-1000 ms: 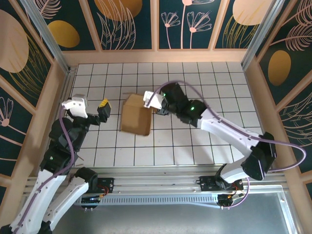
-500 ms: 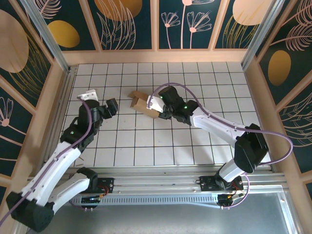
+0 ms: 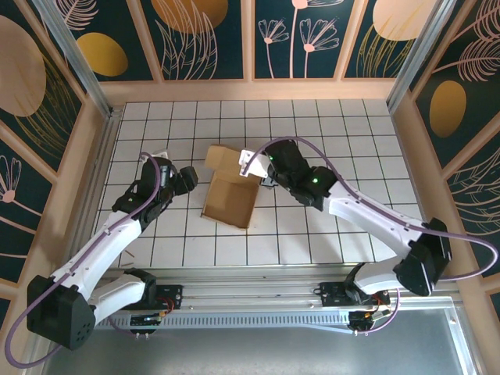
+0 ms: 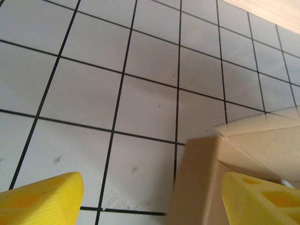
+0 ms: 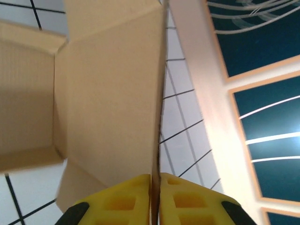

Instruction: Fold the paper box

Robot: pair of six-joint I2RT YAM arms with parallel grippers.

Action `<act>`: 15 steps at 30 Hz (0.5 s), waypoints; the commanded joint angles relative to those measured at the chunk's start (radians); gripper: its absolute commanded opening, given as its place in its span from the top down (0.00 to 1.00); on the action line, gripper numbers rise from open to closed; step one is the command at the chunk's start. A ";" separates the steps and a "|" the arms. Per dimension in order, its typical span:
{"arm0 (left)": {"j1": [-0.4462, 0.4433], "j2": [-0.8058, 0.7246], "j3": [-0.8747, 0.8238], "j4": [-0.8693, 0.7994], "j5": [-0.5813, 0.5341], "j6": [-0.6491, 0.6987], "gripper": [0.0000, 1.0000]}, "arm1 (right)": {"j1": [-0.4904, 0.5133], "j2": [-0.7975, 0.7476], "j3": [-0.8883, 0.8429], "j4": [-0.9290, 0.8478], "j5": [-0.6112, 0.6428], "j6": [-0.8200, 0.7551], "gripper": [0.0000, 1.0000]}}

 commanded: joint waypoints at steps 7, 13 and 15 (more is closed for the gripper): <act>0.009 0.021 -0.072 0.209 0.244 0.139 0.21 | -0.012 0.003 -0.012 -0.069 -0.110 -0.128 0.90; 0.010 0.113 -0.106 0.300 0.183 0.090 0.27 | -0.087 0.070 0.033 -0.041 -0.166 -0.184 0.91; 0.022 0.192 -0.049 0.241 0.095 0.046 0.38 | -0.104 0.065 0.018 -0.017 -0.197 -0.217 0.92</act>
